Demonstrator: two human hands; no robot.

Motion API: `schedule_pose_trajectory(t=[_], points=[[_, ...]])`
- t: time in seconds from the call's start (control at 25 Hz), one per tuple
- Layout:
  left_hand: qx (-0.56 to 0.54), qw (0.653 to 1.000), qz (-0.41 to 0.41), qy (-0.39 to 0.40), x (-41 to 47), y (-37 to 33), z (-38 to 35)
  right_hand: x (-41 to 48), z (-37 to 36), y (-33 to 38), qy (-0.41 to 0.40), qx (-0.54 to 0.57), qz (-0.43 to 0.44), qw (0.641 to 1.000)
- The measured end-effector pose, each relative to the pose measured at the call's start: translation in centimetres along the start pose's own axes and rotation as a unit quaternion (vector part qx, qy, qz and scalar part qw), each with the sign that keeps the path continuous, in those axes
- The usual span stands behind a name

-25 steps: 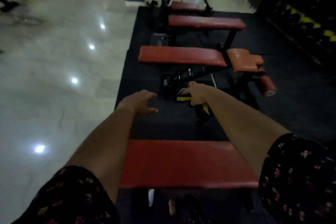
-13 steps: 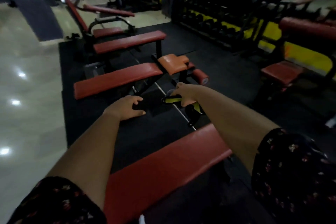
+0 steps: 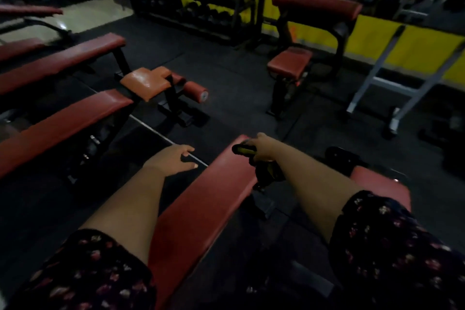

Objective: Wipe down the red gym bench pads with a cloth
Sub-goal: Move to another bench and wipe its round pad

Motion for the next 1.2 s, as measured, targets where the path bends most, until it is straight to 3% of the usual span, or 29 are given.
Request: schedule_pose_trajectory(t=[0.32, 0.72, 0.92, 1.04, 1.12, 1.2], points=[[0.041, 0.989, -0.105, 0.095, 12.2, -8.5, -6.1, 2.7, -3.1, -13.1, 0.035, 0.064, -0.108, 0.991], [0.077, 0.966, -0.196, 0.153, 26.1, -12.8, -6.8, 7.6, -0.1, -18.0, 0.029, -0.005, -0.147, 0.989], [0.122, 0.944, -0.246, 0.182, 31.5, -16.1, -6.5, 8.3, 1.5, -20.1, -0.021, -0.025, -0.171, 0.985], [0.122, 0.938, -0.266, 0.186, 34.5, -18.3, -6.5, 7.9, 3.8, -22.0, -0.129, -0.031, -0.176, 0.975], [0.146, 0.931, -0.281, 0.184, 37.1, -19.9, -5.9, 6.8, 5.8, -27.3, -0.204, -0.009, -0.245, 0.948], [0.161, 0.926, -0.294, 0.171, 40.4, -22.6, -4.9, 4.7, 6.2, -34.3, -0.224, 0.015, -0.335, 0.915]])
Point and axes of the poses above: each hand's wrist, its own x-axis towards the middle knuckle, its own z-axis out of the back of the hand, y = z × x, the point moved 6 cm from there along x, towards the middle knuckle, and after that the axes turned 14 degrees about -z, right-handed, at the moved point
